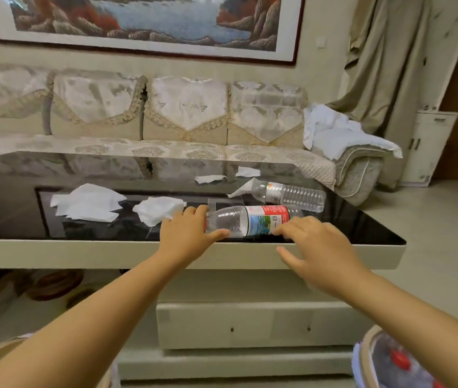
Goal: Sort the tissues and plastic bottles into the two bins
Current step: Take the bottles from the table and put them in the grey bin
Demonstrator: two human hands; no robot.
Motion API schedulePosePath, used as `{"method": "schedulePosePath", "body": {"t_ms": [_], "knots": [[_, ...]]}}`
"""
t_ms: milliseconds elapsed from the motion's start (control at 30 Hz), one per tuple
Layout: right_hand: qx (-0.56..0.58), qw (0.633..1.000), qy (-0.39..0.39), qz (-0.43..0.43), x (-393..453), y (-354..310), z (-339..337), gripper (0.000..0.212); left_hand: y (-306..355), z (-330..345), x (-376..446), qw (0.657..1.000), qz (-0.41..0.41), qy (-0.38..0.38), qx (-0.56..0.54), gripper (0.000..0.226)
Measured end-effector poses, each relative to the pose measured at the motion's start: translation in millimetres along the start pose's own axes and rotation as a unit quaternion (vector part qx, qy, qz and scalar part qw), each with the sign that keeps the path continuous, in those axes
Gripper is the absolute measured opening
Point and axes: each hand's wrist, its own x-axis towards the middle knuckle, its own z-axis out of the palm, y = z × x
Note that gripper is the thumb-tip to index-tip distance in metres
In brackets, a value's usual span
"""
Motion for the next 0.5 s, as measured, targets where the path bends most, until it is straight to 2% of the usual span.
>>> {"method": "schedulePosePath", "body": {"t_ms": [333, 433, 500], "knots": [[0.016, 0.998, 0.044, 0.030, 56, 18, 26, 0.030, 8, 0, 17, 0.988, 0.002, -0.049, -0.147, 0.065], [0.041, 0.997, 0.040, 0.054, 78, 35, 27, 0.030, 2, 1, 22, 0.958, -0.047, -0.054, -0.279, 0.055], [0.056, 0.996, 0.045, 0.056, 88, 43, 31, 0.032, -1, 0, 23, 0.917, -0.075, -0.036, -0.390, 0.047]]}}
